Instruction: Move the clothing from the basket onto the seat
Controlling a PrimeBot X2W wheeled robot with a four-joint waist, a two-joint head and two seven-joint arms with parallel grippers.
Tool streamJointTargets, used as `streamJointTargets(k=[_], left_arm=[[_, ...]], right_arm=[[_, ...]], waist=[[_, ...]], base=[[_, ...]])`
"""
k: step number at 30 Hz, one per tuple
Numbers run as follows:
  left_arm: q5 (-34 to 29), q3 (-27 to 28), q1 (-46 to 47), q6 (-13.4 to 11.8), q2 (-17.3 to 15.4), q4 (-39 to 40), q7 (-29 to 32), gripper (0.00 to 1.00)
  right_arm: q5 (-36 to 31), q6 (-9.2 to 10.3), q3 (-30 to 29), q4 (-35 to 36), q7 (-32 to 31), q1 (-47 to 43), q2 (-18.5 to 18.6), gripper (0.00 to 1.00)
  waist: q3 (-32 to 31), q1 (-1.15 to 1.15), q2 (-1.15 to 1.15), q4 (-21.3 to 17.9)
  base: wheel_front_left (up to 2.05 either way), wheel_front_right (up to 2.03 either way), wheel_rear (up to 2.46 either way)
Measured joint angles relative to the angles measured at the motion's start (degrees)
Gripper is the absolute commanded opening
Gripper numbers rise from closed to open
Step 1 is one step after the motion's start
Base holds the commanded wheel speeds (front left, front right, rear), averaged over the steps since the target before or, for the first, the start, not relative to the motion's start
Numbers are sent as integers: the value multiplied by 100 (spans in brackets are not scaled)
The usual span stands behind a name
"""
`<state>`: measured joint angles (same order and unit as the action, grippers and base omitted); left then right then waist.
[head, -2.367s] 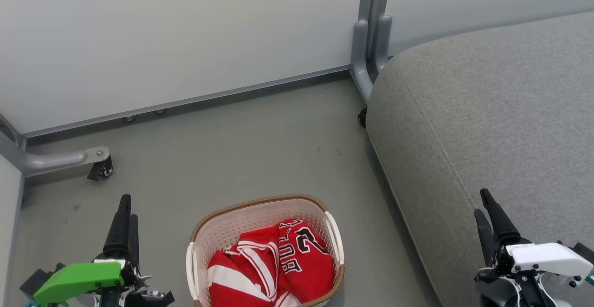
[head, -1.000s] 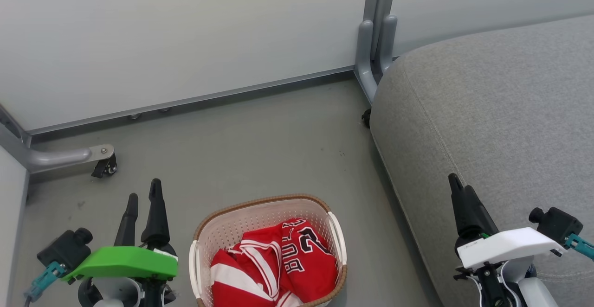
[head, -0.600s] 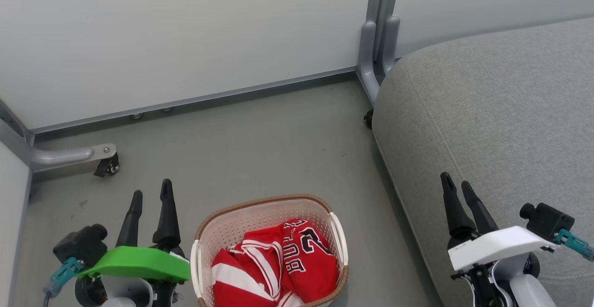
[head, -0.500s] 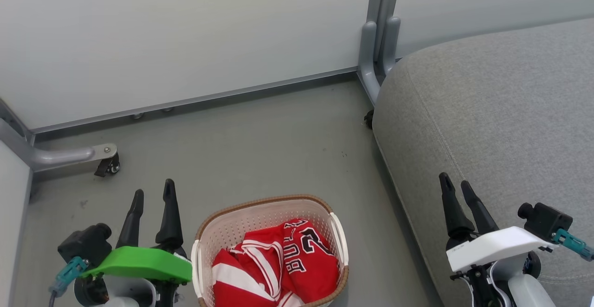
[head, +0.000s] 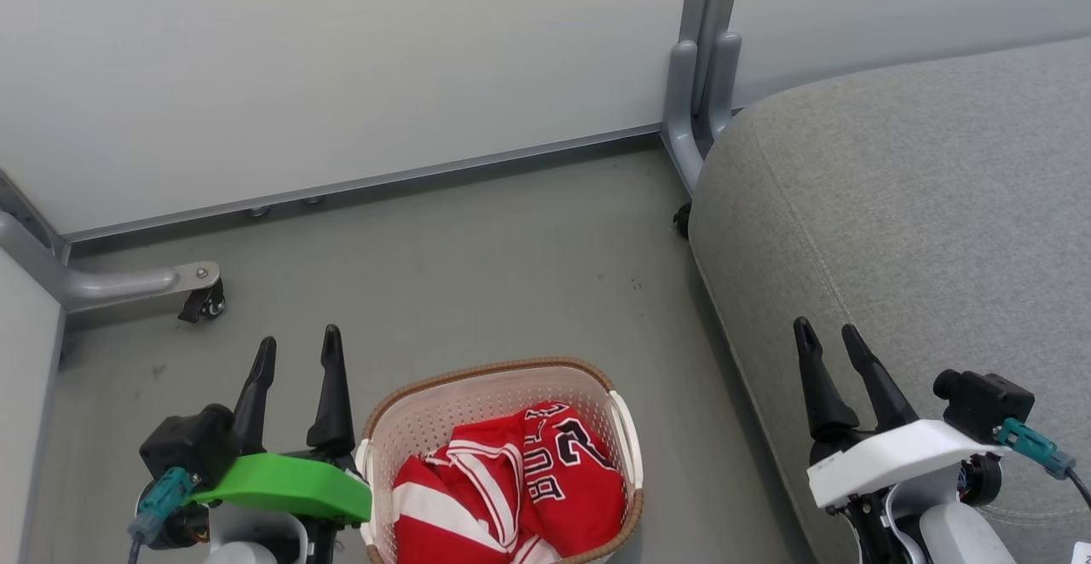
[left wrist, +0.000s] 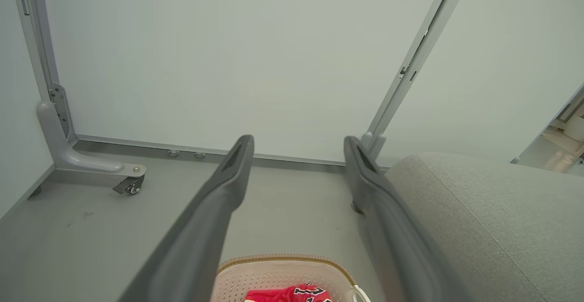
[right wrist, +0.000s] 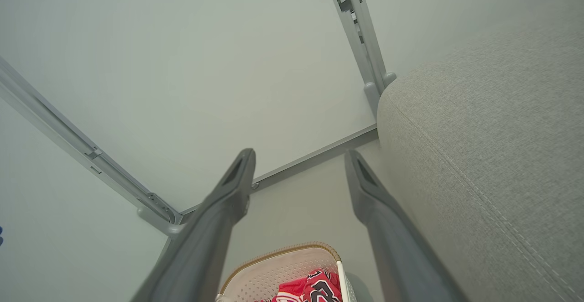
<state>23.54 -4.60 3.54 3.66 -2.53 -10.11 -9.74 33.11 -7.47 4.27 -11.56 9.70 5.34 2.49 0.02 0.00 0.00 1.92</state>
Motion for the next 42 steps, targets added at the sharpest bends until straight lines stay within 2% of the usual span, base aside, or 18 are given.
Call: streamJointTargets(k=[19, 42], left_arm=[[-994, -201, -53, -123, -9, 68, -245, 100], [-1992, -361, -57, -248, -15, 40, -494, 100]], right_arm=[[-1109, 0, 31, 77, 244, -4, 12, 100], [-2092, -1, 22, 58, 492, 0, 20, 100]], waist=[[-9, 0, 0, 58], [-8, 0, 0, 137]], base=[[0, 0, 0], [0, 0, 0]])
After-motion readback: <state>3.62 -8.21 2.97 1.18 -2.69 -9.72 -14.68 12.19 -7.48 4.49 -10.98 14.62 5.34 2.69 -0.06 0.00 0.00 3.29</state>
